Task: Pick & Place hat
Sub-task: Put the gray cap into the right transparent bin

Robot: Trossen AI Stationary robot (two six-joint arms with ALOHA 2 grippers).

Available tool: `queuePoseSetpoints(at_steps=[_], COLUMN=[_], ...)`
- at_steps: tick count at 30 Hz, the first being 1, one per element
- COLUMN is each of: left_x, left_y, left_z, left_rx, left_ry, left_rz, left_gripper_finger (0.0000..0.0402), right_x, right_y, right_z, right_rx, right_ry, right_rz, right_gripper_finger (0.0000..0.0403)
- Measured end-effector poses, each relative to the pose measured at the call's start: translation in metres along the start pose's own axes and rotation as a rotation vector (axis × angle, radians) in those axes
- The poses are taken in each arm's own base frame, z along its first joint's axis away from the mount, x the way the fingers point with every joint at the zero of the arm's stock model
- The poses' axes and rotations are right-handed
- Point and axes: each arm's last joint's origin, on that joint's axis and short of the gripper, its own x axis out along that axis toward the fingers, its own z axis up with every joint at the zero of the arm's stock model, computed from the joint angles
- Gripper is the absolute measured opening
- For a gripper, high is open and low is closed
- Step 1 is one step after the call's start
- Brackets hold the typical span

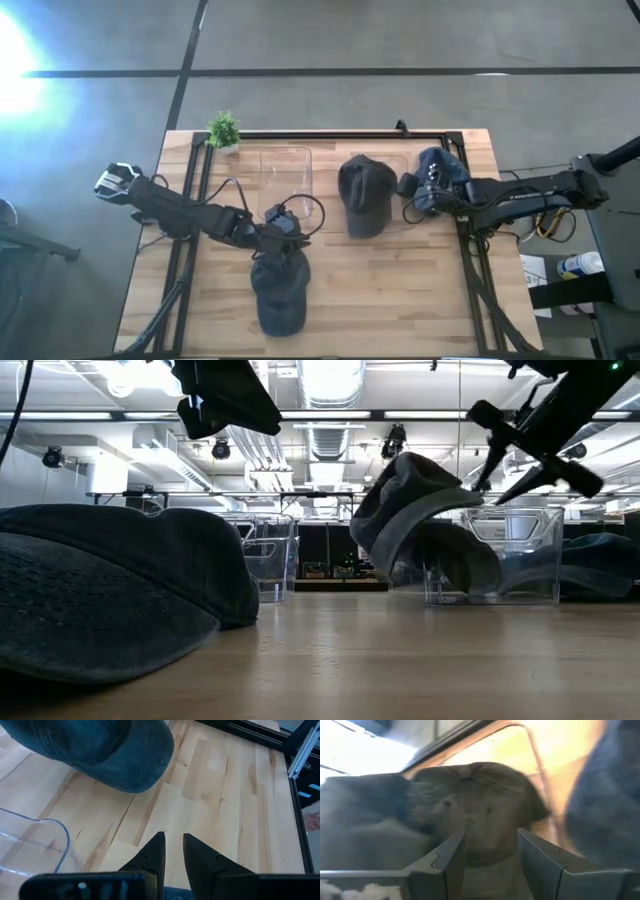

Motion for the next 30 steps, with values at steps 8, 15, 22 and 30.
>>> queuePoseSetpoints(at_steps=[8,15,22,30], left_x=[0.042,0.106,0.138,0.126], left_y=[0.032,0.075,0.062,0.057], left_z=[0.015,0.045,0.045,0.064], left_rx=[-0.197,-0.21,0.112,0.196], left_ry=[-0.213,-0.196,-0.02,-0.058], left_rz=[-0.013,-0.098,-0.074,-0.078], left_gripper_finger=[0.0062,0.0062,0.0062,0.0062], right_x=[-0.023,-0.027,-0.037,-0.041], right_y=[0.036,0.058,0.061,0.068], right_z=[0.013,0.01,-0.006,-0.041], right_rx=[-0.204,-0.323,-0.469,-0.784], right_ry=[0.009,0.101,0.241,0.423], right_rz=[0.032,-0.01,-0.034,0.076], right_gripper_finger=[0.0166,0.0166,0.0166,0.0166])
